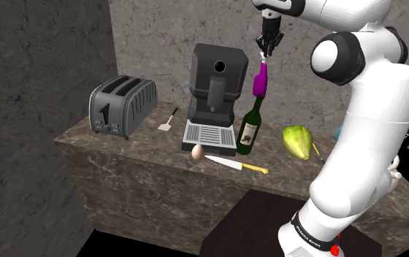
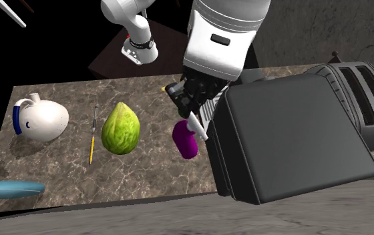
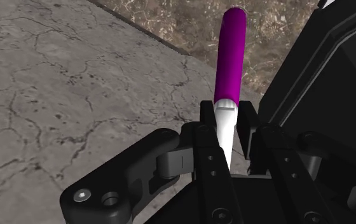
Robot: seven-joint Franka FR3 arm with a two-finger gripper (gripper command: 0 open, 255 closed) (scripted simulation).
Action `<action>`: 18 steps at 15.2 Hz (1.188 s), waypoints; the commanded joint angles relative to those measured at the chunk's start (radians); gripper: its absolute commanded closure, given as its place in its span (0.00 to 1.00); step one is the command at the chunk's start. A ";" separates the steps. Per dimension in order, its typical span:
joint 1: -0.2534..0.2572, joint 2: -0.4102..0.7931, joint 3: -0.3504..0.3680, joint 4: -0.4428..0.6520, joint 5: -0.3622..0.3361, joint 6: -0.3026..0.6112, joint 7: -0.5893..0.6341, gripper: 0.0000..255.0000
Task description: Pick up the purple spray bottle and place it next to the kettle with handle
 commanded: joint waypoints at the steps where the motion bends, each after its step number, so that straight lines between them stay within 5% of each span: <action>1: -0.006 -0.058 -0.006 -0.068 -0.010 0.017 -0.013 1.00; 9: -0.042 -0.332 -0.045 -0.385 -0.067 0.091 -0.083 1.00; 18: -0.101 -0.564 -0.108 -0.586 -0.130 0.108 -0.201 1.00</action>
